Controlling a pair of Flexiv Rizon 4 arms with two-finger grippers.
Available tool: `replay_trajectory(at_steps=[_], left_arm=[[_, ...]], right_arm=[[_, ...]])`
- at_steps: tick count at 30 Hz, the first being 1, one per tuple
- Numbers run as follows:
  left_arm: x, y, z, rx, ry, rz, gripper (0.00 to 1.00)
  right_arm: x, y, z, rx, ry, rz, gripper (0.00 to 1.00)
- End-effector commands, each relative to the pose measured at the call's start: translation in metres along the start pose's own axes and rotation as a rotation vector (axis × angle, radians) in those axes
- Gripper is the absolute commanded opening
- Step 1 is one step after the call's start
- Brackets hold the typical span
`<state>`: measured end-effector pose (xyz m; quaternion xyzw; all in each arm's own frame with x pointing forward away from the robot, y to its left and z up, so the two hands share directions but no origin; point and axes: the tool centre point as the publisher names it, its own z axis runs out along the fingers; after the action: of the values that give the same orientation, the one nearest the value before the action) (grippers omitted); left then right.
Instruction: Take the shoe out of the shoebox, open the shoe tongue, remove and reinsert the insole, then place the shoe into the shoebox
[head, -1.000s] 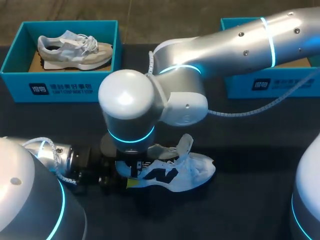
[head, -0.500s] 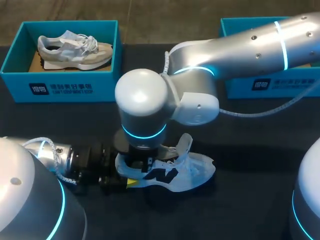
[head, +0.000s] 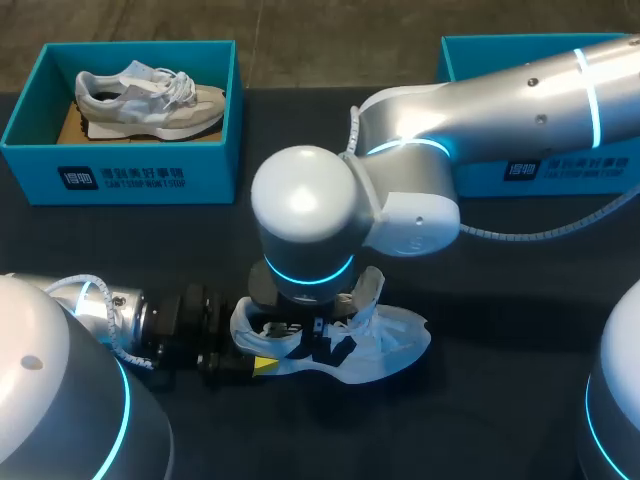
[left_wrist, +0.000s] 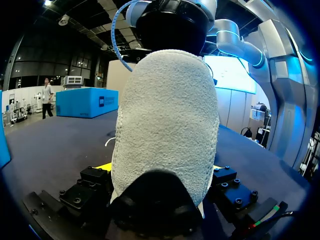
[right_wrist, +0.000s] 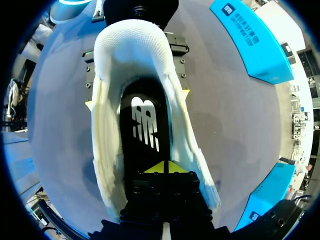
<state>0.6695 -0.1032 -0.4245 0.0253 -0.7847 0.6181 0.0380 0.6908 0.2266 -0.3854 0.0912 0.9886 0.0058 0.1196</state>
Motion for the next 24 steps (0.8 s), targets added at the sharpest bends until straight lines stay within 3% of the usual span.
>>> replay_trajectory(at_steps=[1,5,6,7,11,24], left_arm=[[0.000,0.006,0.000,-0.002,-0.002,-0.001,0.00],[0.000,0.006,0.000,-0.002,-0.002,-0.001,0.00],[0.000,0.006,0.000,-0.002,-0.002,-0.001,0.00],[0.000,0.006,0.000,-0.002,-0.002,-0.001,0.00],[0.000,0.006,0.000,-0.002,-0.002,-0.001,0.00],[0.000,0.006,0.000,-0.002,-0.002,-0.001,0.00]], right_arm=[[-0.001,-0.012,-0.008,-0.010,-0.011,0.007,0.00],[-0.001,-0.018,-0.006,-0.007,-0.019,0.015,0.00],[-0.001,-0.019,-0.006,-0.009,-0.021,0.017,0.14],[-0.002,-0.019,-0.005,-0.010,-0.022,0.017,0.22],[-0.003,-0.019,-0.003,-0.005,-0.017,0.017,0.34],[0.005,-0.019,0.012,0.007,0.021,0.015,0.29]])
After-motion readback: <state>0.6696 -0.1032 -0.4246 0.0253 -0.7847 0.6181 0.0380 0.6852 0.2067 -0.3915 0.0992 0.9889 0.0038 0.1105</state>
